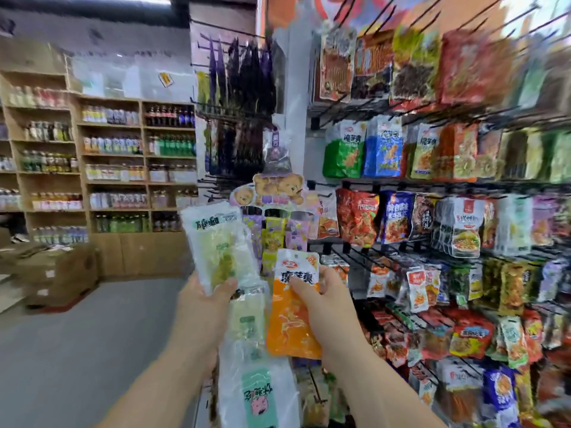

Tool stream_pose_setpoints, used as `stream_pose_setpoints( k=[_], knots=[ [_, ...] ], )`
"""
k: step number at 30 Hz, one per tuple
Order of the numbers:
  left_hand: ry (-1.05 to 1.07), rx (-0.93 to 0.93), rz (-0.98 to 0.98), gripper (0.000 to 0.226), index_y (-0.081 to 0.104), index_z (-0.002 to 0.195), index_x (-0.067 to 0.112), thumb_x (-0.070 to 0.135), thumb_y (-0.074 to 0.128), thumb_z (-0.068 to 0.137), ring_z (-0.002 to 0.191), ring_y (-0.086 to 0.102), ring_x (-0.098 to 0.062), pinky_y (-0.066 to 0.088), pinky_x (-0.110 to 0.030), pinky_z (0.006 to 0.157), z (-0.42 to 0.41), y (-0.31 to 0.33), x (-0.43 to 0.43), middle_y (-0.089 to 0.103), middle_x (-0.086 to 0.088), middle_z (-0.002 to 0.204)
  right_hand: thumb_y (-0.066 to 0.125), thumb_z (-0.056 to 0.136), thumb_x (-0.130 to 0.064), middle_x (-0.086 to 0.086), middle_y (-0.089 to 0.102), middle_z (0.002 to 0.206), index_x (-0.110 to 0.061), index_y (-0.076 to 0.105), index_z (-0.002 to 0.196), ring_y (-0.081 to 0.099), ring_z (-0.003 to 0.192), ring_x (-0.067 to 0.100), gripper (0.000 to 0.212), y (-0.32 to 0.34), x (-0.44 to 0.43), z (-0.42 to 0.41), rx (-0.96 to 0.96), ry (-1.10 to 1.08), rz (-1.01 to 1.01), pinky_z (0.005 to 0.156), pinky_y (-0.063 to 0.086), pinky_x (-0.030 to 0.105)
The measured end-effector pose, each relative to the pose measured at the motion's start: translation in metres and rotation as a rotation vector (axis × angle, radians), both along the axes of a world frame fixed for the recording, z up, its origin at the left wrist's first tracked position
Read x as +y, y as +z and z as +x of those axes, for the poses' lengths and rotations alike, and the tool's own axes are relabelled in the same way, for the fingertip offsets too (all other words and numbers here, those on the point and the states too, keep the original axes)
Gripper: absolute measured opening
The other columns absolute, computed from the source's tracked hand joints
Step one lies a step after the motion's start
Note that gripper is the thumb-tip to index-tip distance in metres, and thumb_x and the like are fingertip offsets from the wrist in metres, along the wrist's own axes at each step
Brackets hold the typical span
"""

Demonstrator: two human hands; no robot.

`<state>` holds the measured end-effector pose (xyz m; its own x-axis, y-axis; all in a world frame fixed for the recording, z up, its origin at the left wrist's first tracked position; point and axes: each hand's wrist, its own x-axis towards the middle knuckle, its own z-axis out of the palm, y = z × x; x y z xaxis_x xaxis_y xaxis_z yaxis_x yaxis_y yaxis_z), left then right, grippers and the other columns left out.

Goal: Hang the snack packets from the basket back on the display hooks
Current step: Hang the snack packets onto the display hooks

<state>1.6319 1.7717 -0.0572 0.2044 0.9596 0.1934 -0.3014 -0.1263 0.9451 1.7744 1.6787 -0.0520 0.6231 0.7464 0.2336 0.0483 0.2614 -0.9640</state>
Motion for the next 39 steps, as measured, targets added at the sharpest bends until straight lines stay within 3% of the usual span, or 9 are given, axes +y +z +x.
stream_pose_setpoints(
  k=[2,6,14,19,26,31,33,36,39],
  knots=[
    [-0.03,-0.034,0.019,0.015,0.067,0.11,0.022,0.01,0.065,0.102,0.091,0.073,-0.023,0.06,-0.043,0.082,0.012,0.014,0.008,0.078,-0.005,0.107,0.069,0.099,-0.027,0.014,0.07,0.095,-0.031,0.063,0.104,0.063,0.073,0.037,0.009,0.008,0.0,0.01,-0.019,-0.038,0.029,0.066,0.057,0.057],
    [-0.129,-0.086,0.025,0.023,0.07,0.115,0.024,0.007,0.062,0.103,0.096,0.077,-0.034,0.061,-0.058,0.084,0.04,0.04,0.019,0.081,-0.004,0.103,0.063,0.103,-0.029,0.006,0.063,0.088,-0.035,0.059,0.097,0.057,0.072,0.026,0.009,0.034,0.003,0.038,-0.096,-0.116,0.065,0.064,0.05,0.042],
    [-0.098,-0.128,0.17,0.017,0.069,0.111,0.022,0.008,0.063,0.103,0.09,0.076,-0.036,0.063,-0.052,0.075,0.107,0.09,0.06,0.079,-0.011,0.103,0.064,0.102,-0.025,0.01,0.074,0.095,-0.026,0.061,0.106,0.067,0.077,0.028,0.005,0.11,0.048,0.129,-0.251,-0.158,0.156,0.069,0.06,0.05],
    [-0.056,-0.179,0.206,0.013,0.066,0.103,0.021,0.008,0.063,0.103,0.08,0.074,-0.032,0.064,-0.051,0.067,0.162,0.115,0.087,0.077,-0.012,0.096,0.063,0.103,-0.028,0.006,0.069,0.089,-0.017,0.059,0.125,0.059,0.07,0.021,0.025,0.157,0.087,0.199,-0.34,-0.183,0.201,0.061,0.054,0.044],
    [0.023,-0.224,0.297,0.017,0.065,0.099,0.024,0.008,0.063,0.103,0.07,0.072,-0.024,0.06,-0.037,0.052,0.201,0.146,0.122,0.075,-0.005,0.088,0.055,0.104,-0.021,0.001,0.045,0.064,0.0,0.063,0.098,0.04,0.051,0.015,0.024,0.23,0.144,0.242,-0.423,-0.234,0.27,0.056,0.041,0.036],
    [0.036,-0.225,0.333,0.017,0.068,0.101,0.025,0.008,0.064,0.102,0.072,0.073,-0.026,0.06,-0.039,0.053,0.208,0.161,0.136,0.076,-0.006,0.091,0.055,0.101,-0.018,0.0,0.042,0.065,-0.012,0.057,0.083,0.035,0.054,0.018,0.019,0.25,0.165,0.25,-0.406,-0.298,0.197,0.05,0.029,0.028],
    [0.027,-0.219,0.344,0.016,0.068,0.105,0.024,0.008,0.063,0.103,0.076,0.074,-0.028,0.063,-0.045,0.058,0.208,0.163,0.138,0.076,-0.007,0.094,0.056,0.096,-0.016,-0.001,0.035,0.061,-0.017,0.045,0.069,0.031,0.057,0.021,0.029,0.253,0.171,0.25,-0.333,-0.277,0.237,0.055,0.036,0.034],
    [0.004,-0.219,0.352,0.017,0.067,0.109,0.023,0.008,0.063,0.103,0.086,0.075,-0.033,0.064,-0.055,0.069,0.206,0.164,0.138,0.077,-0.01,0.102,0.055,0.093,-0.015,-0.004,0.024,0.054,-0.021,0.028,0.061,0.022,0.054,0.02,0.042,0.256,0.172,0.248,-0.359,-0.32,0.229,0.055,0.025,0.035],
    [-0.026,-0.238,0.358,0.02,0.068,0.104,0.024,0.005,0.062,0.102,0.077,0.075,-0.027,0.064,-0.048,0.062,0.205,0.166,0.138,0.077,-0.007,0.096,0.058,0.097,-0.023,-0.001,0.026,0.056,-0.019,0.029,0.061,0.025,0.055,0.021,0.046,0.255,0.173,0.253,-0.422,-0.363,0.208,0.055,0.021,0.033]
  ],
)
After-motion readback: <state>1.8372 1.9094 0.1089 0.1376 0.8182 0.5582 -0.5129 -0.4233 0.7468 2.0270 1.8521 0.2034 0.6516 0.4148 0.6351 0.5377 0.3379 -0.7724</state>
